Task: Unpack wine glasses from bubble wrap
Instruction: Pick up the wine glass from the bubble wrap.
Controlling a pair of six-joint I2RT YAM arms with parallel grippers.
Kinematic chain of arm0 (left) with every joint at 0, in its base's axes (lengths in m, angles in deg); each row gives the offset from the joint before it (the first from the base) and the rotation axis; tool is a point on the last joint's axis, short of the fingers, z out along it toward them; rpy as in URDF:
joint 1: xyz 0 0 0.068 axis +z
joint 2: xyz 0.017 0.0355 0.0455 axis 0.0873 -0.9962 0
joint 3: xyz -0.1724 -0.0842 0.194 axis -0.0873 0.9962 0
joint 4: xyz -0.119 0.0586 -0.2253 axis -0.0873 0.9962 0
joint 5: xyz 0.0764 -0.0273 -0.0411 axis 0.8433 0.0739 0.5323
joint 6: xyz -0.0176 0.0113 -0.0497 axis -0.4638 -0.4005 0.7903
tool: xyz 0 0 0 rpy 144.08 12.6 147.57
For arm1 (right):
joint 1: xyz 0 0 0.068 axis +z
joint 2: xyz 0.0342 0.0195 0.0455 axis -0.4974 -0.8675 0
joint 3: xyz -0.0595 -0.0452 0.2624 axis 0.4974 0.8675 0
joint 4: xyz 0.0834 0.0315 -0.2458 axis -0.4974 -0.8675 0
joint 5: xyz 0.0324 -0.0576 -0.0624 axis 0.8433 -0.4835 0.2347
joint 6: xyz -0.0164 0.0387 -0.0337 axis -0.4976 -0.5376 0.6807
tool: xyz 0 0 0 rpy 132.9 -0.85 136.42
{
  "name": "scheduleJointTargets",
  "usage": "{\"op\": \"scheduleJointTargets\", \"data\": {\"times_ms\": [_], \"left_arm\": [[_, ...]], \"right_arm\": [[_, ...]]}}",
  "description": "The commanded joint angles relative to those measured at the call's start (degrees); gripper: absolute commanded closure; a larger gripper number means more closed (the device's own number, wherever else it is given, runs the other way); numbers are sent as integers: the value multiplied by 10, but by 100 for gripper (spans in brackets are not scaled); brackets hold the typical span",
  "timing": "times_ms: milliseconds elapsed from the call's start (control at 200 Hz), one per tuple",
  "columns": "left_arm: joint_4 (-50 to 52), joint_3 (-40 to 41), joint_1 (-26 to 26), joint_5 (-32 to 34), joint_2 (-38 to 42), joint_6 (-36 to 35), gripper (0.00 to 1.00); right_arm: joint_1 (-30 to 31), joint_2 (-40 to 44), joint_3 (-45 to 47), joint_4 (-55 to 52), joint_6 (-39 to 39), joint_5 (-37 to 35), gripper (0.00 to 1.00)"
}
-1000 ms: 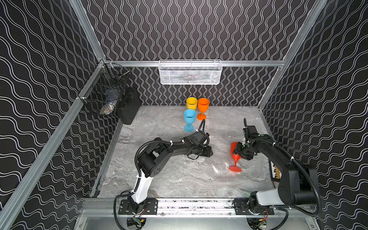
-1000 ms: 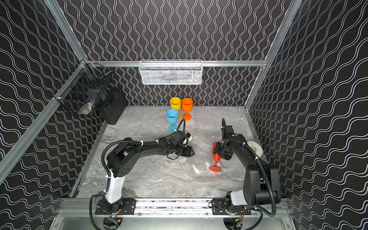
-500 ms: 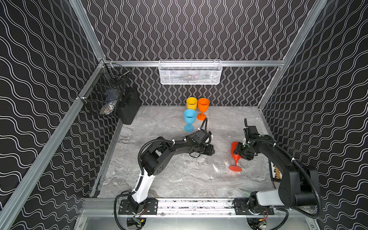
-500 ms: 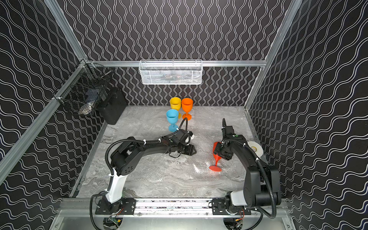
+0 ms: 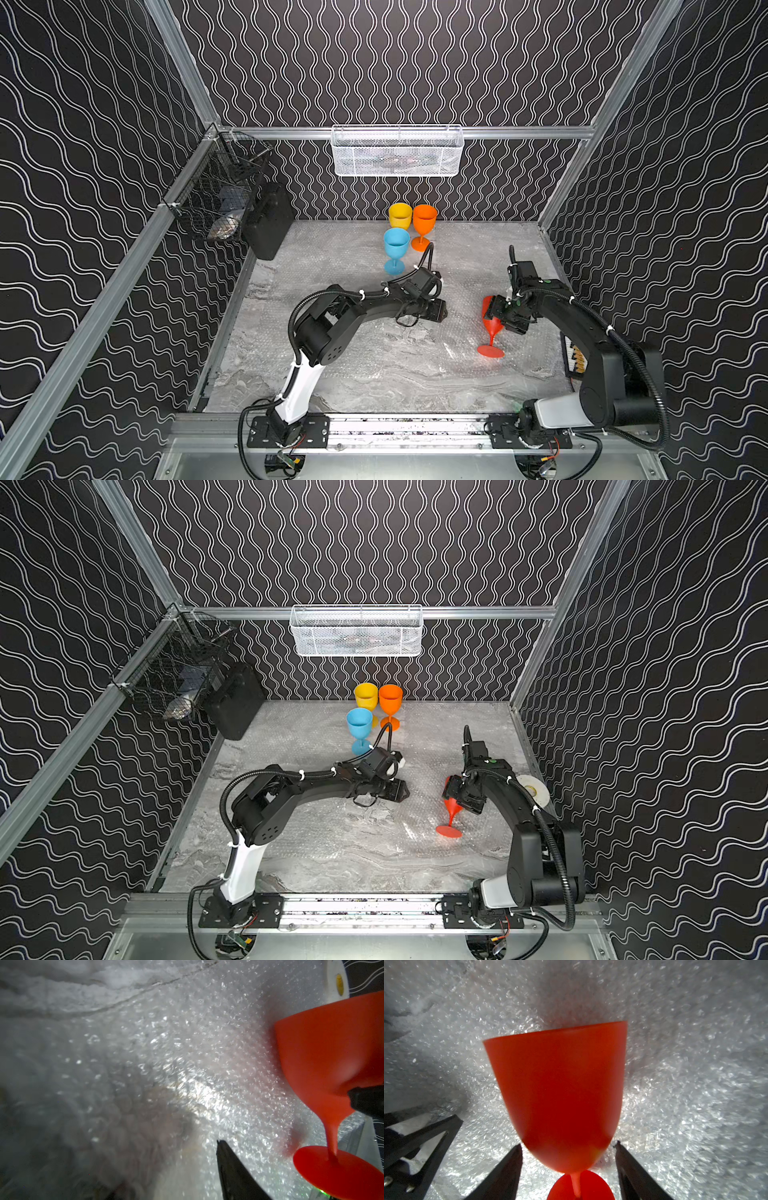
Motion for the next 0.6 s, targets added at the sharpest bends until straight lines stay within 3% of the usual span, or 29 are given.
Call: {"op": "scheduleJointTargets", "data": {"times_ms": [0, 210, 596], "left_arm": [[41, 8, 3, 26, 25, -19, 47], [62, 31, 4, 56, 81, -28, 39], [74, 70, 5, 67, 169, -29, 38]], "right_arm": [[0, -9, -7, 8, 6, -17, 25], [0, -44, -8, 32, 5, -13, 23], [1, -72, -5, 52, 7, -14, 23]]}}
